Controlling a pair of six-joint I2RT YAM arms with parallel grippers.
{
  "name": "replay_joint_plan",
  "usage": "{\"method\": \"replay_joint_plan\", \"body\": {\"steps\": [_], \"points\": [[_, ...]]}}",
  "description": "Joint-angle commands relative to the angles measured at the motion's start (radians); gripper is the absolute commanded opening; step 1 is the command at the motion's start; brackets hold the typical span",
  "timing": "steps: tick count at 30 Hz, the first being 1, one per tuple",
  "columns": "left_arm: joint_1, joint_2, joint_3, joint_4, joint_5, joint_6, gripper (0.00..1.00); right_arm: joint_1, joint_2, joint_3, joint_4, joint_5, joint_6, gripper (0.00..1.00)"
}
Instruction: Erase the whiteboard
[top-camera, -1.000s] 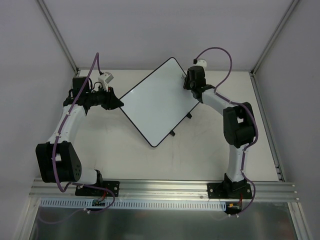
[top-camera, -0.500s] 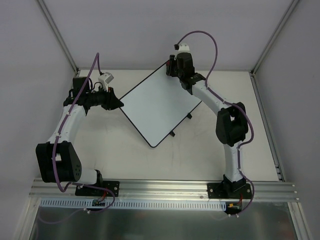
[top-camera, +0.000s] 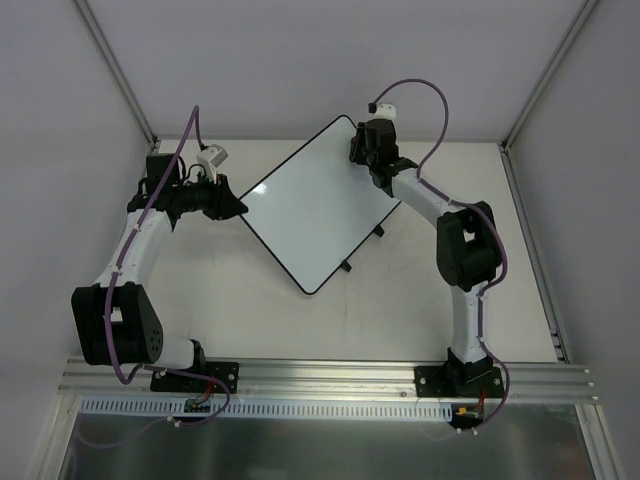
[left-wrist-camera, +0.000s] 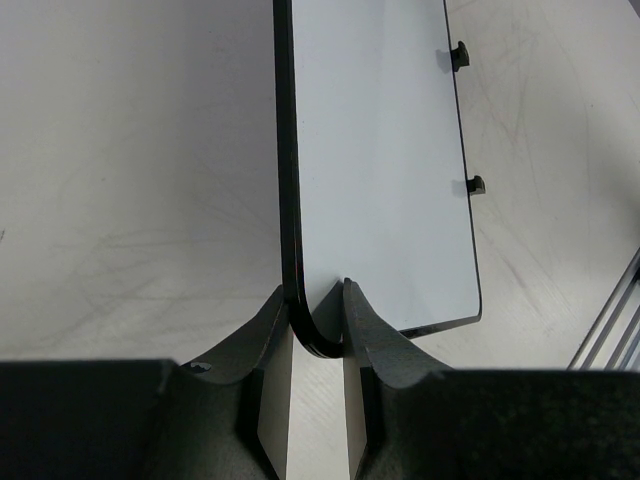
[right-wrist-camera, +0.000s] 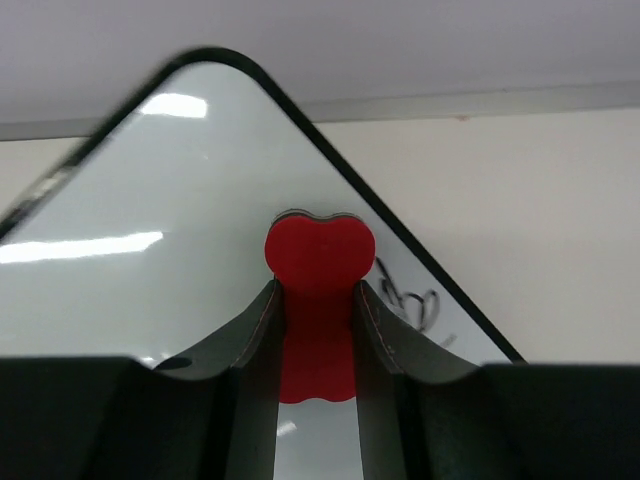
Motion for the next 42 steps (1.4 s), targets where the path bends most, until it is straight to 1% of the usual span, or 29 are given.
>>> {"method": "replay_joint_plan", "body": {"steps": [1,6,10,13,14,17,20,22,25,26,30,34,38,42], "points": [[-0.032,-0.01,0.002,0.011,-0.004,0.112,0.0,-0.028,-0.03,-0.128,-0.072,0.07,0.051,0.0],[-0.032,-0.01,0.005,0.011,-0.001,0.111,0.0,-0.054,-0.091,-0.266,-0.083,0.102,0.056,0.0],[-0.032,-0.01,0.008,0.009,-0.001,0.111,0.0,-0.069,-0.111,-0.288,-0.084,0.096,0.056,0.0],[-0.032,-0.011,0.008,0.009,0.002,0.111,0.0,-0.072,-0.114,-0.26,-0.083,0.065,0.037,0.0],[-0.032,-0.013,0.006,0.009,0.001,0.112,0.0,-0.069,-0.113,-0.226,-0.083,0.048,0.03,0.0],[-0.032,-0.013,0.006,0.009,0.002,0.112,0.0,-0.062,-0.105,-0.151,-0.063,-0.016,-0.006,0.0],[-0.031,-0.013,0.006,0.011,0.005,0.111,0.0,-0.055,-0.085,-0.097,-0.023,-0.114,-0.036,0.0],[-0.032,-0.014,0.006,0.009,0.005,0.111,0.0,-0.055,-0.065,-0.035,0.0,-0.206,-0.076,0.02],[-0.032,-0.017,0.003,0.009,0.002,0.111,0.0,-0.055,-0.024,0.027,0.028,-0.349,-0.198,0.01],[-0.032,-0.019,0.002,0.009,0.002,0.114,0.0,-0.055,-0.024,0.03,0.038,-0.366,-0.199,0.01],[-0.031,-0.02,0.002,0.009,0.001,0.112,0.0,-0.061,0.001,0.048,0.054,-0.432,-0.401,0.01],[-0.032,-0.022,0.002,0.008,0.001,0.117,0.0,-0.083,0.011,0.039,0.051,-0.486,-0.531,0.02],[-0.032,-0.022,0.0,0.008,0.001,0.121,0.0,-0.11,0.017,0.013,0.048,-0.524,-0.598,0.02],[-0.032,-0.019,0.0,0.006,0.001,0.121,0.0,-0.158,0.031,0.001,-0.012,-0.562,-0.598,0.01]]}}
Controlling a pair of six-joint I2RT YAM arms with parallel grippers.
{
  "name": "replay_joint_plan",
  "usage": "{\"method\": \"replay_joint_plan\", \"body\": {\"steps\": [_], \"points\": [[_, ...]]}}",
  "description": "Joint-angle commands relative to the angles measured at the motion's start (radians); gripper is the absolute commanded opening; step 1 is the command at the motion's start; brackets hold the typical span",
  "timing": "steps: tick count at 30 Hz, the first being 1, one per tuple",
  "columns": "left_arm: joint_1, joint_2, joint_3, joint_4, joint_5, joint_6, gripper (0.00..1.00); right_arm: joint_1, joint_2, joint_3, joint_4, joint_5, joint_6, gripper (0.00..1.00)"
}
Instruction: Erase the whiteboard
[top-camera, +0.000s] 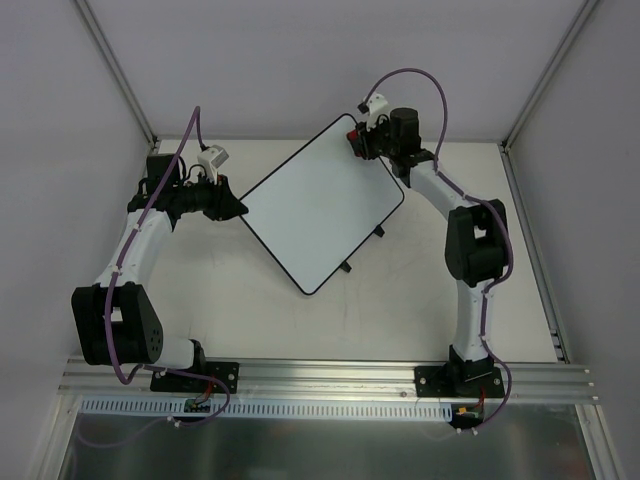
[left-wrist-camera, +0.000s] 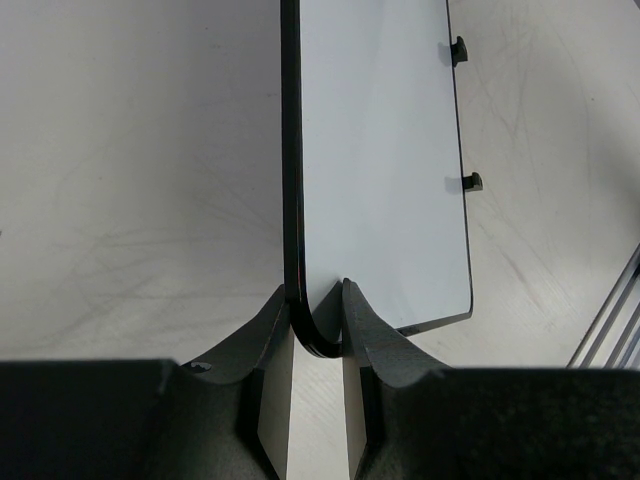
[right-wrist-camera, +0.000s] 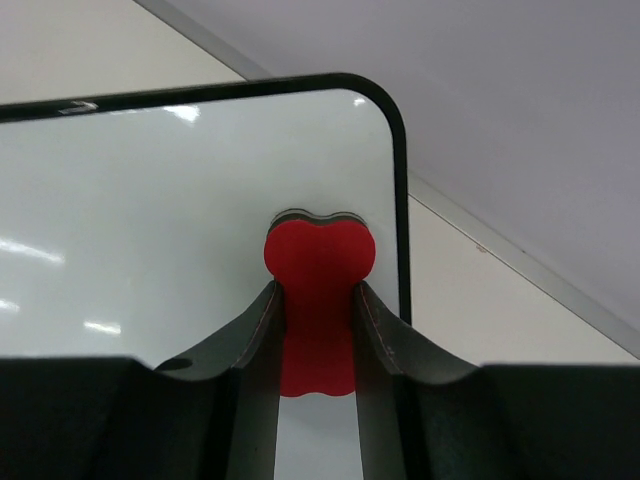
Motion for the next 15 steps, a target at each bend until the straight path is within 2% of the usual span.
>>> {"method": "replay_joint_plan", "body": {"steps": [1,11,15], "points": [[-0.031,-0.019,0.0,0.014,-0.005,0.11,0.0,-0.047,0.036,-0.018,-0.052,-0.056,-0.068,0.01],[-0.031,-0.011,0.005,0.013,-0.005,0.113,0.0,-0.084,-0.052,-0.26,-0.037,-0.058,-0.094,0.01],[-0.031,-0.011,0.005,0.011,-0.004,0.115,0.0,-0.094,-0.04,-0.213,-0.058,-0.073,-0.104,0.01]]}}
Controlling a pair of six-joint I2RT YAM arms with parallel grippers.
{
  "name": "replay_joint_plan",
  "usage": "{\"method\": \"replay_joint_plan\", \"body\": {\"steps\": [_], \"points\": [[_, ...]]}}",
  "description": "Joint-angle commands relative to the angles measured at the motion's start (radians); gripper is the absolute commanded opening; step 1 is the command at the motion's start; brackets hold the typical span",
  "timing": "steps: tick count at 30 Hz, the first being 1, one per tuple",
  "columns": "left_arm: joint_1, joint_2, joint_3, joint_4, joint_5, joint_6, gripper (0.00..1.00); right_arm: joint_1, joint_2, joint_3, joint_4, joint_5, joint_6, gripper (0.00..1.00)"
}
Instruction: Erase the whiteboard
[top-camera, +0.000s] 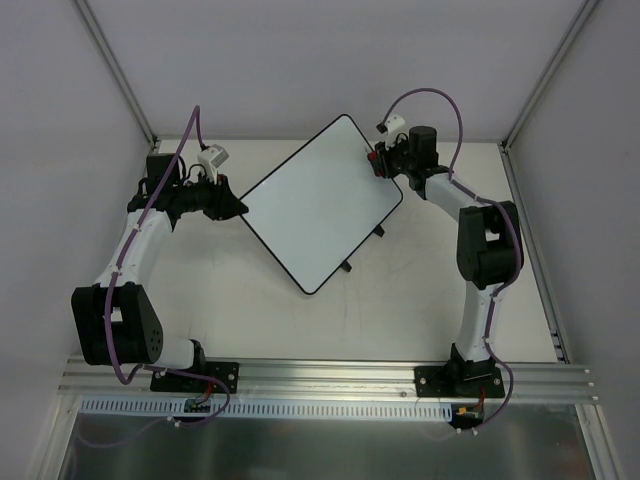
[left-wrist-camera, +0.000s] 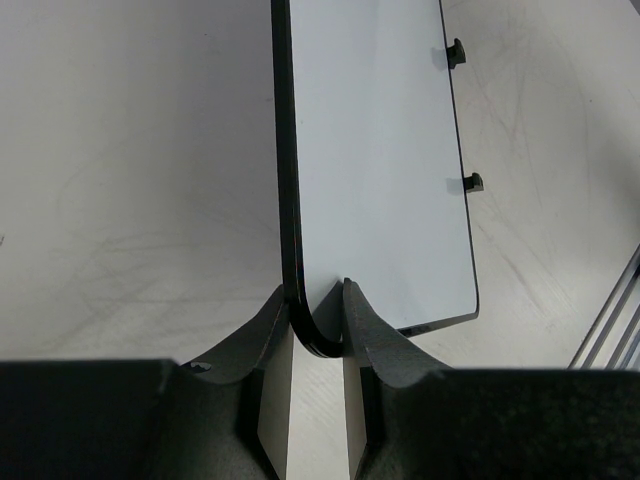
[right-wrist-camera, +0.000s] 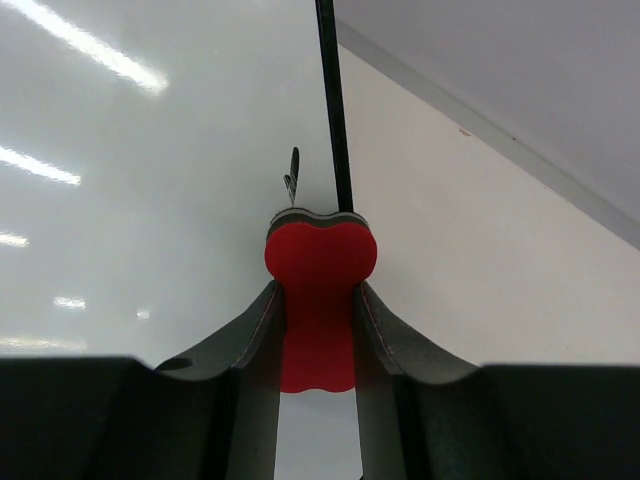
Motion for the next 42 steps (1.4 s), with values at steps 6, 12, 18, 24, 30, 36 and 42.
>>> {"method": "replay_joint_plan", "body": {"steps": [6,12,18,24,30,36,42], "points": [[-0.031,-0.011,0.005,0.004,-0.01,0.115,0.0,0.009,0.078,0.195,-0.096,-0.109,-0.011,0.02],[-0.031,-0.01,0.003,0.003,-0.01,0.113,0.0,0.019,0.161,0.35,-0.096,-0.172,0.027,0.03],[-0.029,-0.007,0.001,0.003,-0.013,0.115,0.0,0.026,0.202,0.452,-0.096,-0.252,0.046,0.03],[-0.031,0.0,0.003,0.001,-0.018,0.116,0.0,0.024,0.204,0.443,-0.097,-0.255,0.047,0.03],[-0.029,0.0,0.005,0.001,-0.019,0.119,0.0,-0.003,0.143,0.288,-0.071,-0.275,0.09,0.02],[-0.031,0.001,0.008,0.0,-0.018,0.118,0.0,-0.046,0.08,0.089,-0.03,-0.292,0.133,0.02],[-0.031,-0.003,0.006,0.0,-0.015,0.118,0.0,-0.091,0.075,0.045,-0.01,-0.316,0.214,0.02]]}}
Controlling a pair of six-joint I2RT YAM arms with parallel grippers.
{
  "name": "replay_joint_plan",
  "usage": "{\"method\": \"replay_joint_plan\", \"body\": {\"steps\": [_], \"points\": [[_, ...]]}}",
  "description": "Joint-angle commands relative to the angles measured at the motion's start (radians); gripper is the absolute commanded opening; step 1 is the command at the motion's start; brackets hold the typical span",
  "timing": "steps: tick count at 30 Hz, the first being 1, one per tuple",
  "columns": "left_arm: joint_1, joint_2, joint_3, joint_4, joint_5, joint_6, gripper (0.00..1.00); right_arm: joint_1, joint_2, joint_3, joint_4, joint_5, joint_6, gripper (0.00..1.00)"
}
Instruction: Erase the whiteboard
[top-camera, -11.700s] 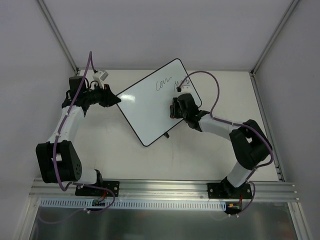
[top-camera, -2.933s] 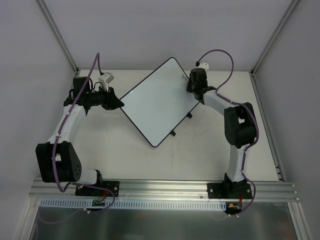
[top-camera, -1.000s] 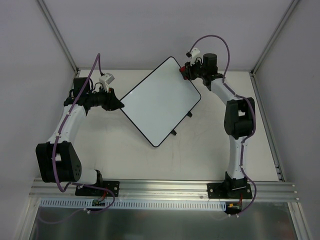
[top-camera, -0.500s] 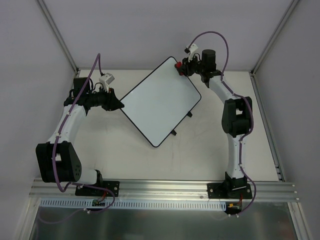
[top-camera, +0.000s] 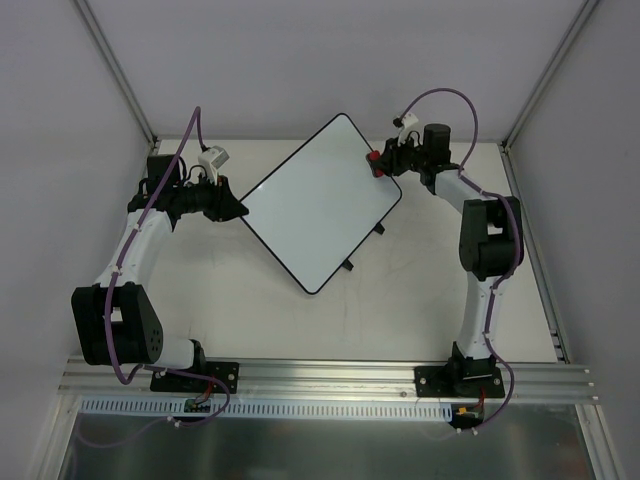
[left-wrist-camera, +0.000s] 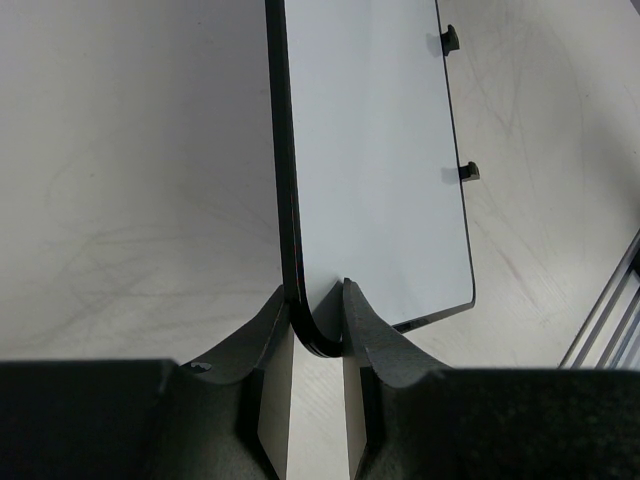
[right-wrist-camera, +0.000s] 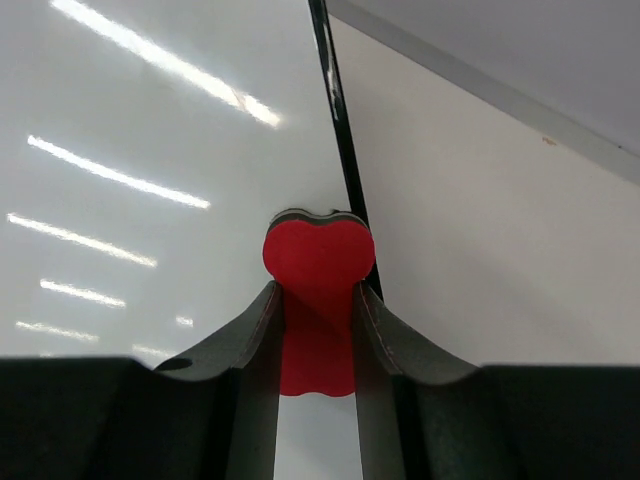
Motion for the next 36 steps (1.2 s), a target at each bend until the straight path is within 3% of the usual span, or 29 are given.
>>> {"method": "replay_joint_plan", "body": {"steps": [1,5,17,22,30,36], "points": [[-0.03,-0.005,0.006,0.019,-0.014,0.116,0.0,-0.012,-0.007,-0.026,-0.032,-0.024,0.056,0.02],[-0.03,-0.007,0.006,0.019,-0.016,0.115,0.0,-0.007,-0.003,-0.015,0.008,-0.061,0.078,0.02],[-0.029,-0.008,0.003,0.018,-0.021,0.116,0.0,0.088,0.108,0.259,0.001,-0.071,0.098,0.02],[-0.03,-0.007,0.003,0.019,-0.024,0.116,0.0,0.149,0.112,0.292,-0.006,-0.058,0.084,0.01],[-0.03,0.001,0.005,0.016,-0.022,0.116,0.0,0.171,0.077,0.258,-0.006,0.039,0.081,0.01],[-0.03,0.0,0.006,0.016,-0.027,0.118,0.0,0.153,0.013,0.076,-0.004,0.249,0.147,0.0]]}}
